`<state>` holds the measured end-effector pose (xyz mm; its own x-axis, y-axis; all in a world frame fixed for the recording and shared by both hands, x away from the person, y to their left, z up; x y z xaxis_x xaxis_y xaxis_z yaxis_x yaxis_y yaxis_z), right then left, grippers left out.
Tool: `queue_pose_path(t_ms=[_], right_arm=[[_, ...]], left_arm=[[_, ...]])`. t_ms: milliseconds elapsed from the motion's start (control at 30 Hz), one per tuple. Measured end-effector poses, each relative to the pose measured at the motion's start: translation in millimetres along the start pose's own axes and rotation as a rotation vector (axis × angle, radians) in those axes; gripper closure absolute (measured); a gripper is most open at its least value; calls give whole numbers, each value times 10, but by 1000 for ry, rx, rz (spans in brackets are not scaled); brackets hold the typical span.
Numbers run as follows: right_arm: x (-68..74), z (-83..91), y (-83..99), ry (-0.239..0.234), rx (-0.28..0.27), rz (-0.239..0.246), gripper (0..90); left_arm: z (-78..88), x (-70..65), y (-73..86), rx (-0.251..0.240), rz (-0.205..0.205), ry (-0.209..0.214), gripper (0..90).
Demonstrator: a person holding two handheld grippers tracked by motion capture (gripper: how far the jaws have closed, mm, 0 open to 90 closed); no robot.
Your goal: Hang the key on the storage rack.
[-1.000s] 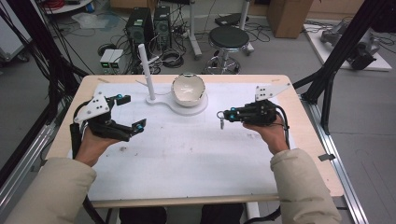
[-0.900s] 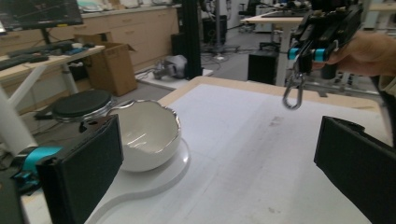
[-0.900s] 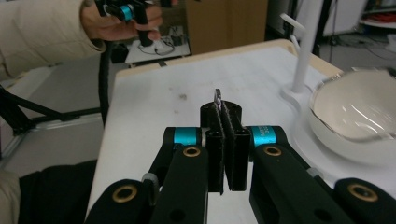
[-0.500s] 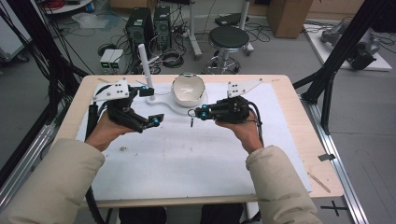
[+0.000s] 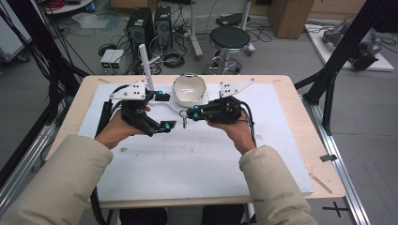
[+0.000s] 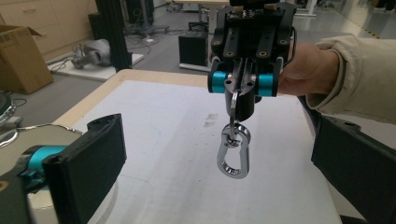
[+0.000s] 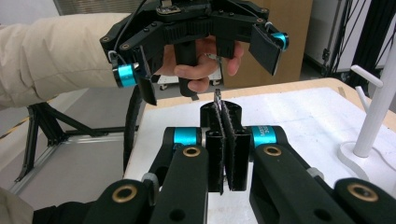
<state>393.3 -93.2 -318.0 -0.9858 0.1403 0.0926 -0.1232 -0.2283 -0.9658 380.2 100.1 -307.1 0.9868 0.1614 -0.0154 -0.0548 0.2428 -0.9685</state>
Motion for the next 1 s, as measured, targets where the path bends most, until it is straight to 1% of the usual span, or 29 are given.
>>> queue_pose_path(t_ms=[100, 133, 167, 200, 233, 267, 333, 367, 467, 500, 567, 600, 667, 700, 800, 900, 1000], right_arm=[[-4, -10, 1, -3, -2, 3, 888], [-4, -12, -1, -8, -5, 2, 887], [-4, -12, -1, -8, -5, 2, 887], [-5, -11, 0, -8, -5, 4, 888], [-5, -11, 0, -8, -5, 4, 888], [-5, -11, 0, -9, -5, 3, 887], [-5, -8, 2, -3, -2, 2, 888], [-4, -4, 3, -6, -1, 0, 887], [2, -6, 5, -10, 4, 9, 888], [4, -3, 6, -10, 7, 4, 888], [3, -3, 5, -9, 4, 1, 887], [1, -4, 5, -9, 3, 3, 887], [0, -5, 8, -6, 7, 4, 887], [0, -11, 7, -8, 4, 9, 887], [4, -15, 5, -9, 4, 11, 887], [2, -13, 5, -9, 2, 12, 887], [7, -10, 11, -11, 12, 10, 887]], left_arm=[[-44, 1, 12, 10, 4, 19, 45], [-44, 1, 12, 10, 4, 19, 87], [-57, -2, 13, 10, 3, 31, 87], [-72, -8, 16, 12, 5, 45, 138], [-89, -16, 12, 2, 17, 46, 138], [-94, -9, 16, 13, 10, 48, 143], [-107, -10, 14, 5, 22, 58, 178], [-106, -7, 13, 8, 17, 64, 220], [-104, -13, 8, 4, 19, 80, 280], [-101, -16, 9, 4, 12, 85, 319], [-90, -20, 11, 13, -8, 89, 433], [-92, -25, 12, 10, -3, 98, 465], [-96, -34, 15, 15, 2, 100, 496], [-99, -38, 17, 13, 5, 107, 511], [-105, -43, 23, 13, 8, 116, 575], [-105, -48, 31, 18, 4, 123, 642], [-98, -49, 25, 12, 2, 127, 699]])
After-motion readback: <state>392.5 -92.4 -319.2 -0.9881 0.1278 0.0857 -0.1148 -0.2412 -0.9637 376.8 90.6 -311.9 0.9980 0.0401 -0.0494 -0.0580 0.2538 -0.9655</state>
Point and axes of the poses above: each handheld gripper's, and its own axes: z roughly backward along the jaws, y roughly out of its underside, x roughly to its left, the point moved 5 cm from there along -z, roughly forward along the jaws, and after that the axes turned 6 degrees about y, right-handed, at the moved point
